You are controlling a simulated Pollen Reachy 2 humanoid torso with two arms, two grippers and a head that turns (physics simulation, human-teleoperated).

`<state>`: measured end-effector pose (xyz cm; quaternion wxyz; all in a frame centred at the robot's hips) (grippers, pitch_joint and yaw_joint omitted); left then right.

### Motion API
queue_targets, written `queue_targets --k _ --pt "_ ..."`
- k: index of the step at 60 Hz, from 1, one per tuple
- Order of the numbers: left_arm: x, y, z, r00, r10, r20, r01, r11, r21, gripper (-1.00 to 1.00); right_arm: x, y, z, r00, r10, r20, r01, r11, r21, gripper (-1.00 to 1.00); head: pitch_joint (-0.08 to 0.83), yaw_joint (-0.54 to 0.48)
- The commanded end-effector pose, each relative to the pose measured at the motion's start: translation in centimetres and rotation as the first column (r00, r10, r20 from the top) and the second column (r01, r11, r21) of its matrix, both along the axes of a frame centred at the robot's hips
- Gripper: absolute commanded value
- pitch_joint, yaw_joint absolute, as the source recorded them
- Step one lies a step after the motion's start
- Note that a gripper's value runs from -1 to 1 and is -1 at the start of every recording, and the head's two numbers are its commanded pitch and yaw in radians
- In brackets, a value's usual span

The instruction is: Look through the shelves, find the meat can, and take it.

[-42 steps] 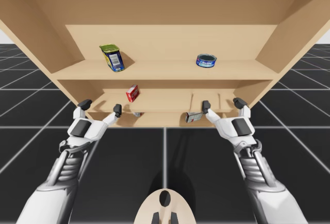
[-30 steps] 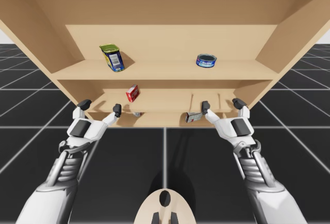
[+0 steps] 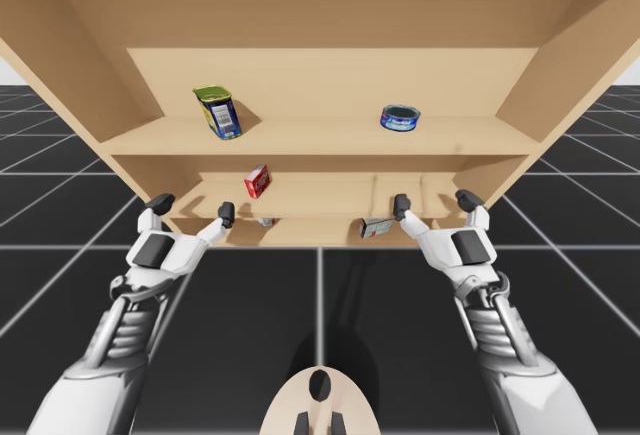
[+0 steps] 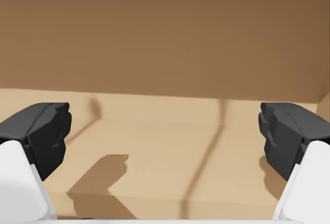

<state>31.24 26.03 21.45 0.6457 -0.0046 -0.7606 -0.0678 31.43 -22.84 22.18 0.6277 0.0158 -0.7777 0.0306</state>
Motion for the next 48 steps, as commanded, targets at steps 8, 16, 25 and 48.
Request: queue_targets --k 8,16,25,48 --pt "-2.2 -1.8 3.0 0.999 0.042 -0.015 -0.041 0.999 0.022 -1.00 -0.1 0.4 -0.2 1.000 0.000 -0.002 0.000 1.000 0.014 -1.00 0.147 0.27" --pt "-4.6 -3.4 7.3 0.998 0.059 -0.023 -0.058 0.998 0.027 -1.00 0.0 0.4 -0.3 1.000 -0.005 -0.007 0.006 1.000 0.013 -1.00 0.148 0.27" --pt "-6.6 -5.1 11.5 1.000 0.001 -0.018 -0.001 1.000 0.031 -1.00 0.1 0.4 -0.4 1.000 -0.010 -0.008 0.010 1.000 0.004 -1.00 0.151 0.28" --pt "-3.3 -8.0 16.1 0.999 -0.019 -0.033 0.020 1.000 0.014 -1.00 0.2 0.1 -0.4 1.000 -0.014 -0.009 0.014 1.000 0.005 -1.00 0.157 0.30"
